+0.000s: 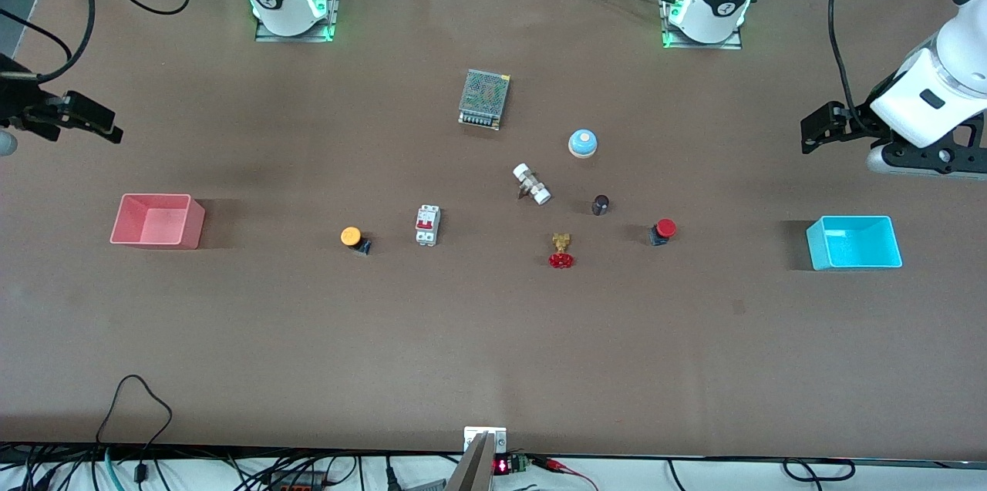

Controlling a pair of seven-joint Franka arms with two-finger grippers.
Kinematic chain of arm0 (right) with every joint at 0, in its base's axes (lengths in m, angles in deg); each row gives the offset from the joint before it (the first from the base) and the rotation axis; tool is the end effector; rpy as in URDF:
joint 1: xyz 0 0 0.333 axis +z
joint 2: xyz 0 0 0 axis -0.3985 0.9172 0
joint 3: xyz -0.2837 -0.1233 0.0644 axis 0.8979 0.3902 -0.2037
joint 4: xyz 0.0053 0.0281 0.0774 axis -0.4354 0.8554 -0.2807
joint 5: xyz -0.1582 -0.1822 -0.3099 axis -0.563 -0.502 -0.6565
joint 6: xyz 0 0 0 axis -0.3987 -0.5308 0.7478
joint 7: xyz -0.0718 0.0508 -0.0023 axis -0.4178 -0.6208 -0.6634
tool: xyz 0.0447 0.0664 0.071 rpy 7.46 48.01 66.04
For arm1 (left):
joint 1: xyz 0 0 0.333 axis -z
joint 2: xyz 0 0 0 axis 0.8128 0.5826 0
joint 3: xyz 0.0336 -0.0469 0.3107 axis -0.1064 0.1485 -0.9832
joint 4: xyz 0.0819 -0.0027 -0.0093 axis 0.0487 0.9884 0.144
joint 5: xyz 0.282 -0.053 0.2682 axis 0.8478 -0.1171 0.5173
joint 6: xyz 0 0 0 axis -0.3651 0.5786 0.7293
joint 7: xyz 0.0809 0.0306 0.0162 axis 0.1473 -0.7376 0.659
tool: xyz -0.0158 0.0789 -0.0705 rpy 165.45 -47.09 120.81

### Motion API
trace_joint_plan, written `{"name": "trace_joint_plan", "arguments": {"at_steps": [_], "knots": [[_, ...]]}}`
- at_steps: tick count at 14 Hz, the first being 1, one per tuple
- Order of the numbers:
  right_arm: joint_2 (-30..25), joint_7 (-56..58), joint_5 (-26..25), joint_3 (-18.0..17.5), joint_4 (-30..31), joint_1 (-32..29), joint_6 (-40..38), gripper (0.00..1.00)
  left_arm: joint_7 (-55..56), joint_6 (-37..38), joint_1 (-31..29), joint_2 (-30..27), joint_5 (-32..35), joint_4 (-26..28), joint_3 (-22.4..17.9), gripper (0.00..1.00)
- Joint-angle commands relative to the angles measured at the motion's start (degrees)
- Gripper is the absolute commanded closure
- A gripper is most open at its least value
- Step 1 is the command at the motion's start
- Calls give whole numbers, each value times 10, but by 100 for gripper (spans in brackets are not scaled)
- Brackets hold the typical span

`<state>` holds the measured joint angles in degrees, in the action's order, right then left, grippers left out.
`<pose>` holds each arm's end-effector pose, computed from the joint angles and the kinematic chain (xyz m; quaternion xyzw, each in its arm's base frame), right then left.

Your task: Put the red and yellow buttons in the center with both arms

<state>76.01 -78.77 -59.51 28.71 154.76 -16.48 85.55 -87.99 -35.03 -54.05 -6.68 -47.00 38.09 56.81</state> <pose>0.5460 -0.0481 0.5777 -0.9996 0.0224 0.0064 0.0144 0.5737 -0.0465 0.5885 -0.9990 0.0366 0.0200 0.0137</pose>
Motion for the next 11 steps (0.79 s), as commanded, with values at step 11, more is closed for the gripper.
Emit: {"name": "trace_joint_plan", "arguments": {"at_steps": [11], "knots": [[-33, -9, -16, 4, 16, 8, -21, 0, -12, 3, -3, -13, -10, 9, 1, 0]]}}
